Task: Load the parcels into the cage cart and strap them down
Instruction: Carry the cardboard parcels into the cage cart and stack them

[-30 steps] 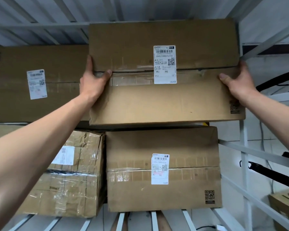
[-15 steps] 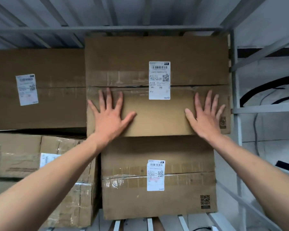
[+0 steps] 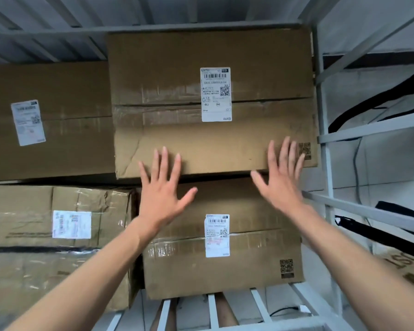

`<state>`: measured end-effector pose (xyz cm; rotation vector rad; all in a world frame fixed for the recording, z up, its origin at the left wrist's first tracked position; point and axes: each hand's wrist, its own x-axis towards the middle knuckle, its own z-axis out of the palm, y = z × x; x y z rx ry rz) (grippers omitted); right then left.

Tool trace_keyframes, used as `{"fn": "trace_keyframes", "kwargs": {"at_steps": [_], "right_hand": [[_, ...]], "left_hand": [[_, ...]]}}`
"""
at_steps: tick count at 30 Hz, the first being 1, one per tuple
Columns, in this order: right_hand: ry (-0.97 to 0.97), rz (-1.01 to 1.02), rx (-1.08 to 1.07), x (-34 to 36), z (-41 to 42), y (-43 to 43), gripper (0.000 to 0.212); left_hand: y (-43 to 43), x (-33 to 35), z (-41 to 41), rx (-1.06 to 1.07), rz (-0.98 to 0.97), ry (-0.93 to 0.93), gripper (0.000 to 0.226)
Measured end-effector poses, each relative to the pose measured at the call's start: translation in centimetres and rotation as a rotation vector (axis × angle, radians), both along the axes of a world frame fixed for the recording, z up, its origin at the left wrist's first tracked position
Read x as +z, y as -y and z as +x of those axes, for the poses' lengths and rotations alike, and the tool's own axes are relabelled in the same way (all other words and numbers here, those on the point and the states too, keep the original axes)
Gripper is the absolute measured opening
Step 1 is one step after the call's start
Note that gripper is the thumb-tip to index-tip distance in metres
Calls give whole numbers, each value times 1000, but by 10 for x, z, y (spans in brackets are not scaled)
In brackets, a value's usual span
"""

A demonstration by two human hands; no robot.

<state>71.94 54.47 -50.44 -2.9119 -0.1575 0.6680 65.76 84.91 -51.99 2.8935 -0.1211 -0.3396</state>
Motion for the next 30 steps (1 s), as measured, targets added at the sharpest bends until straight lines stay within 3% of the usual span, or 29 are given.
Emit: {"fn": "trace_keyframes", "kwargs": {"at_steps": [2,7,11,13,21,26,30], "right_hand": [[-20,-36,32,-12,-55,2,103],[-327,-109,24,-47,-162,7,106],[-538,-201,26,-72,-189,6,118],[-566,-230,34,-79,-186,1,123],[-574,-210,10,-78,-148,-6,124],[-541,-201,3,-63,-151,-6,111],[-486,-153,41,-29,-156,-28,98]], "left_hand": [[13,-10,-50,-62,6,-55,93],[35,-31,-143,-70,79,-385,96],[42,-56,-180,-12,87,-624,122],[44,-71,-184,-36,85,-694,125],[45,-70,-138,-36,107,-773,126],[34,-56,-140,-50,86,-716,98],[16,-30,-139,-20,62,-697,91]]}}
